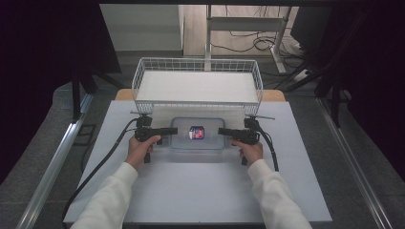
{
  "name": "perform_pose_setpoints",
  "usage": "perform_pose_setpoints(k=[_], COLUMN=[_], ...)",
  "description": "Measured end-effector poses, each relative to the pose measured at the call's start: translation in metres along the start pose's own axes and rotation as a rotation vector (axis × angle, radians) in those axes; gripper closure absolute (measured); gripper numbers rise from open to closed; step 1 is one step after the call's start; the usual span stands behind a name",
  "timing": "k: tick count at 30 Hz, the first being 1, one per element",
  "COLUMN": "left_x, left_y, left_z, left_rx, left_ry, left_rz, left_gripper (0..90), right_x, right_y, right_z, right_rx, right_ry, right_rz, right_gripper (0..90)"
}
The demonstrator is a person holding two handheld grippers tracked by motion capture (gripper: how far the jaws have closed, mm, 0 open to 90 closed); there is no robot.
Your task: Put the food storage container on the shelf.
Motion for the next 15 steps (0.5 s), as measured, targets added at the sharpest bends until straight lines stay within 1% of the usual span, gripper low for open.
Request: perform_pose_setpoints(k=[1, 2, 3, 4, 5, 6, 7, 8, 9, 10, 11, 12, 13, 14, 15], left_x=[-0.001, -0.002, 0.0, 0.001, 0.006, 0.006, 0.009, 0.013, 0.018, 0.022, 0.025, 0.028, 0.034, 0.034, 0.038], left_y=[0.0, 0.001, 0.001, 0.001, 0.007, 0.007, 0.01, 0.014, 0.018, 0.023, 0.028, 0.032, 0.039, 0.039, 0.046], left_z=[-0.001, -0.002, -0.003, -0.004, -0.008, -0.008, -0.01, -0.013, -0.017, -0.021, -0.025, -0.03, -0.041, -0.041, -0.052], left_rx=[-0.003, -0.006, -0.022, -0.035, -0.051, -0.051, -0.063, -0.073, -0.094, -0.108, -0.124, -0.144, -0.188, -0.188, -0.213], left_ry=[-0.004, -0.009, -0.018, -0.022, -0.011, -0.011, -0.007, -0.003, -0.007, -0.007, -0.01, -0.018, -0.034, -0.034, -0.038], left_rz=[0.008, 0.012, 0.045, 0.059, 0.09, 0.09, 0.099, 0.1, 0.104, 0.112, 0.125, 0.142, 0.174, 0.174, 0.185], left_gripper=[37.3, 37.3, 33.7, 30.1, 28.9, 28.6, 28.1, 28.1, 27.9, 27.6, 27.6, 27.3, 26.8, 26.8, 26.7], right_x=[0.0, 0.0, 0.001, 0.003, 0.009, 0.009, 0.017, 0.017, 0.022, 0.032, 0.032, 0.04, 0.044, 0.044, 0.049], right_y=[0.0, 0.0, 0.0, -0.001, -0.004, -0.004, -0.01, -0.01, -0.012, -0.017, -0.017, -0.021, -0.024, -0.024, -0.032], right_z=[-0.002, -0.002, -0.003, -0.004, -0.007, -0.007, -0.011, -0.011, -0.014, -0.02, -0.02, -0.028, -0.032, -0.032, -0.041], right_rx=[-0.002, -0.002, -0.005, 0.008, 0.038, 0.038, 0.093, 0.093, 0.128, 0.188, 0.188, 0.246, 0.271, 0.271, 0.313], right_ry=[0.0, 0.0, 0.004, 0.022, 0.035, 0.035, 0.041, 0.041, 0.037, 0.031, 0.031, 0.025, 0.02, 0.02, 0.001], right_rz=[0.001, 0.001, -0.012, -0.029, -0.055, -0.055, -0.082, -0.082, -0.104, -0.157, -0.157, -0.195, -0.21, -0.21, -0.229], right_gripper=[42.5, 42.5, 40.6, 39.6, 38.1, 38.1, 38.2, 38.2, 38.4, 40.2, 40.2, 43.3, 45.1, 45.1, 51.4])
Point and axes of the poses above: each handheld gripper's, and its own axes: x roughly backward along the jaws, z roughly out of its top, y roughly to its right, the point moved 5 cm from there along -x, roughly forward along the jaws, and after that the axes turned 15 degrees about -y, right-handed, at the moved point
